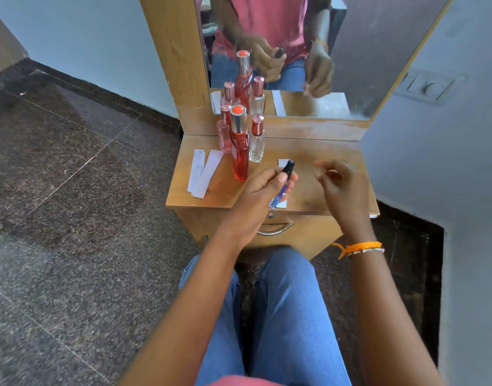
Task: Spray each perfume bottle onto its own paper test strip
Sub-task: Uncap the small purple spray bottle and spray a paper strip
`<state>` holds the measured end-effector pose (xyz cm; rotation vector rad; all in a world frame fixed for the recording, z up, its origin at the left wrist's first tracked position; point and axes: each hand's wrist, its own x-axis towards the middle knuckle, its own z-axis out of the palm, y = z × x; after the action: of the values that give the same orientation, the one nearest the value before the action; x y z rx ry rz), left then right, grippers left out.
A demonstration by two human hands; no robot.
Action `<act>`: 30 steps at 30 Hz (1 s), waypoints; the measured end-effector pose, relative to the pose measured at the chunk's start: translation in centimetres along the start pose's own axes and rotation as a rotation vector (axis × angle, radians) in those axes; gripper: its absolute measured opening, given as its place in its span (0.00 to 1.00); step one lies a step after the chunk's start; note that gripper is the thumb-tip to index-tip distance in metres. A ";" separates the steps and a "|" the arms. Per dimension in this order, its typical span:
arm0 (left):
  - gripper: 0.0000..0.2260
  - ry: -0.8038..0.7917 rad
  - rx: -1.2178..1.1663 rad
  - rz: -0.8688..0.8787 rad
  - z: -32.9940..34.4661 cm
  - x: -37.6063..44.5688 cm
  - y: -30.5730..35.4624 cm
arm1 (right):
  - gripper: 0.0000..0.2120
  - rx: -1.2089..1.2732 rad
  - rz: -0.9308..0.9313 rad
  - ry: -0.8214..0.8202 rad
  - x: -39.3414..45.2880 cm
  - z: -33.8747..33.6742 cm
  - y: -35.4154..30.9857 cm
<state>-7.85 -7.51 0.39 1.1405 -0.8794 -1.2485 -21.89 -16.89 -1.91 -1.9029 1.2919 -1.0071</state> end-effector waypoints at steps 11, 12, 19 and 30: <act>0.09 0.103 0.346 0.124 0.9 0.5 0.0 | 0.14 -0.139 -0.090 0.157 -2.2 1.0 1.3; 0.09 0.116 0.387 0.146 0.9 0.8 0.0 | 0.16 -0.087 -0.106 0.165 -2.4 0.7 0.5; 0.09 0.231 0.432 0.170 1.0 1.8 -0.1 | 0.16 0.260 -0.059 -0.203 -3.6 0.4 -2.7; 0.25 0.098 1.379 0.282 1.5 3.8 -2.3 | 0.11 0.119 -0.050 -0.029 -3.0 -0.6 -1.7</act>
<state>-9.31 -11.35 -1.84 1.9758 -1.8327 -0.1966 -22.32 -13.54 -0.90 -1.8608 1.1473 -1.0535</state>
